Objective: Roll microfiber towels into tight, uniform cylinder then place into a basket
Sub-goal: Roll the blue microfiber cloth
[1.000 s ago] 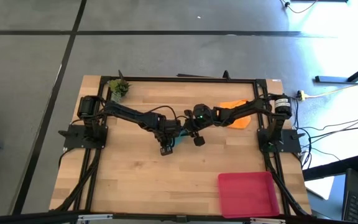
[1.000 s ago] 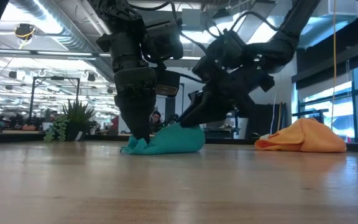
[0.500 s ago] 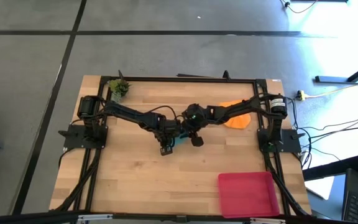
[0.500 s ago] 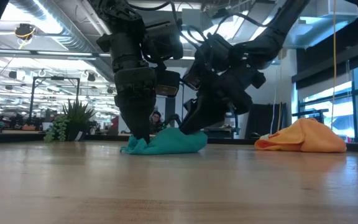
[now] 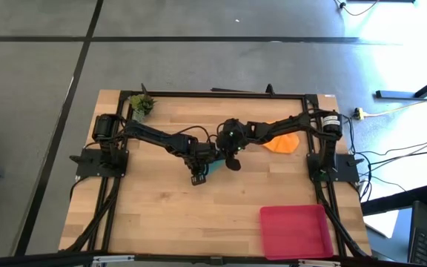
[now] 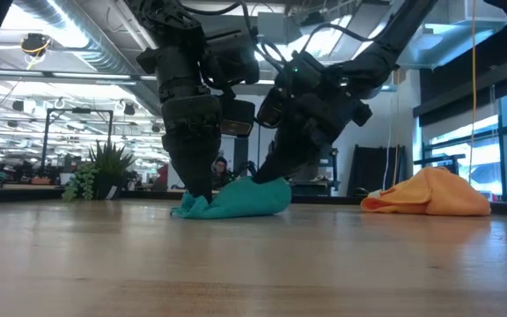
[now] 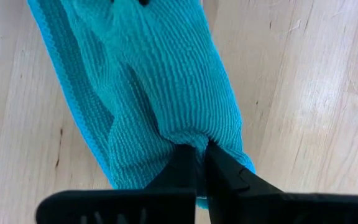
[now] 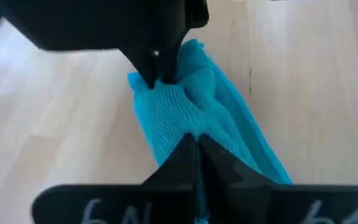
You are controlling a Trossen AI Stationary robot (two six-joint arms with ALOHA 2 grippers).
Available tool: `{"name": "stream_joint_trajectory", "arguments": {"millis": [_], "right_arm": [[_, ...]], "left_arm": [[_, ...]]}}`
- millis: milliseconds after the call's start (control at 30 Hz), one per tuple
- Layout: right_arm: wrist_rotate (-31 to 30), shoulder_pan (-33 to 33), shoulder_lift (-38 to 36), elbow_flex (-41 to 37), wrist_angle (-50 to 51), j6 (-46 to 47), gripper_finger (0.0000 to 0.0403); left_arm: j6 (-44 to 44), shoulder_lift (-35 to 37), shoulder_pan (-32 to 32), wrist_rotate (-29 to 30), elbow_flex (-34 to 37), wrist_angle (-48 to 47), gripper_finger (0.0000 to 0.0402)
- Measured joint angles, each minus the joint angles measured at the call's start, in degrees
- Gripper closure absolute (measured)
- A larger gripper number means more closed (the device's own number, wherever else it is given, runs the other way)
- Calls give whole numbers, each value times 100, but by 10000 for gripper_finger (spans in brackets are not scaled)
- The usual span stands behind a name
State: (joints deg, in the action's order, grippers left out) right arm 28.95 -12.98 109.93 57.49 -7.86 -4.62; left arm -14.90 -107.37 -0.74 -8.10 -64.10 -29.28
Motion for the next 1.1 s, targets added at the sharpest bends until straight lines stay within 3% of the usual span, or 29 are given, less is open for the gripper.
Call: {"name": "stream_joint_trajectory", "arguments": {"millis": [533,1100], "right_arm": [[-38,-207,425,155,-218,408,399],[-194,-211,718,273,-147,240,391]], "left_arm": [[2,0,-2,-22,-4,6,400],[2,0,-2,-11,-2,16,400]]}}
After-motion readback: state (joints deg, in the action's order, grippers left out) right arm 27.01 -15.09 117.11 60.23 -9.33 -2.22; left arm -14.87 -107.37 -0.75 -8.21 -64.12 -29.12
